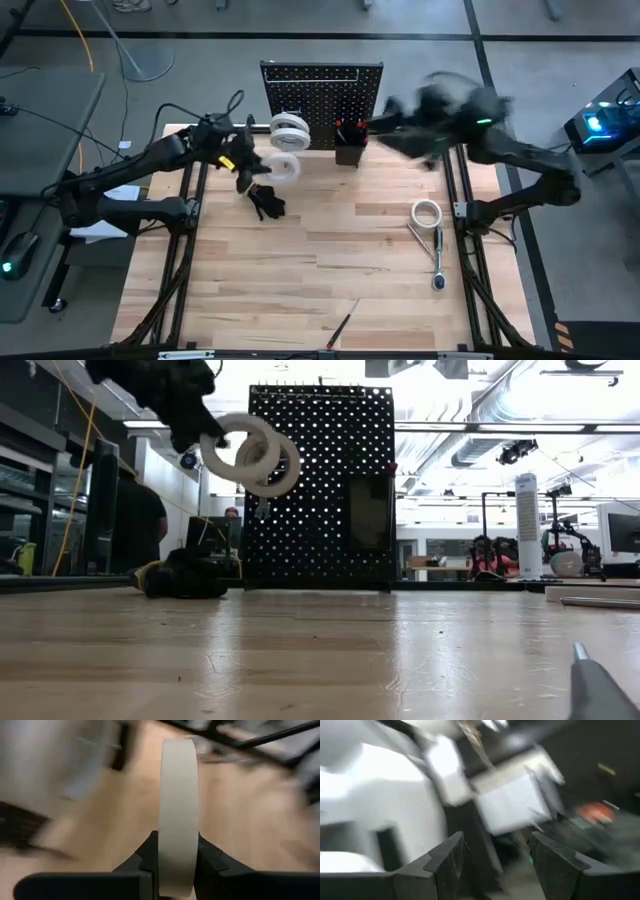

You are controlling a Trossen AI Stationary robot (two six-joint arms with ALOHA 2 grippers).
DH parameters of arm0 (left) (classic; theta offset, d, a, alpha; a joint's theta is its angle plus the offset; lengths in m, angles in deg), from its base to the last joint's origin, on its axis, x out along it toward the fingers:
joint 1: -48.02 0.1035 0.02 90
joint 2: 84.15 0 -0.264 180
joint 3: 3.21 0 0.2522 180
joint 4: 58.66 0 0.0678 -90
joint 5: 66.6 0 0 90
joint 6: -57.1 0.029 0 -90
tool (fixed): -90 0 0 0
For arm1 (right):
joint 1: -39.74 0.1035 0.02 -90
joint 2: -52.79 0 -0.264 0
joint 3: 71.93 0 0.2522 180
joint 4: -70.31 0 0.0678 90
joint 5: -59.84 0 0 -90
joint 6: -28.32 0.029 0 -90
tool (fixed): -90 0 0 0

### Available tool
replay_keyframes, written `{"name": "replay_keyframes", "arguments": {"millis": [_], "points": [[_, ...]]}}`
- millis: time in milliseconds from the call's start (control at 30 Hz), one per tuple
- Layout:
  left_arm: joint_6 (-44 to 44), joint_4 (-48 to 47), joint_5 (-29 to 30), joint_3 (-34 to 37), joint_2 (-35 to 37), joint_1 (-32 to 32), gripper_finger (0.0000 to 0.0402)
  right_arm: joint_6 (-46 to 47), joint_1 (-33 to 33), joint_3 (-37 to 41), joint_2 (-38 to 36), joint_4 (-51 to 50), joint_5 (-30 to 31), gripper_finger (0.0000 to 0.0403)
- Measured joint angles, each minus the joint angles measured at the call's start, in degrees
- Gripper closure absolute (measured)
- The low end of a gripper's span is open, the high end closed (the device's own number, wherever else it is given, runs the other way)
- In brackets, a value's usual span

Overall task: Hang tools onto peg board
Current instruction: Hang the white masking tape on the peg board

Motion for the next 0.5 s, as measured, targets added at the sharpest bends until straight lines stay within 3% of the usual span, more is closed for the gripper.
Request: {"name": "replay_keyframes", "arguments": {"millis": [67,167,333,500], "points": [[5.19,0.02,3.78,-0.35,-0.33,1.05,0.0342,-2.26,-0.08,1.21,0.61,-1.93,3.02,0.0186],[4.30,3.31,0.53,0.07,-1.43,1.91,0.0342,-3.98,0.10,1.63,0.39,-2.32,7.37,0.0186],[5.41,6.85,-6.10,-1.80,-1.13,2.40,0.0342,-2.67,-0.66,0.43,-2.95,-0.32,8.03,0.0186],[13.96,7.13,-4.37,-4.48,-1.50,2.21,0.0342,-3.94,0.53,1.48,-1.77,-4.75,11.06,0.0186]]}}
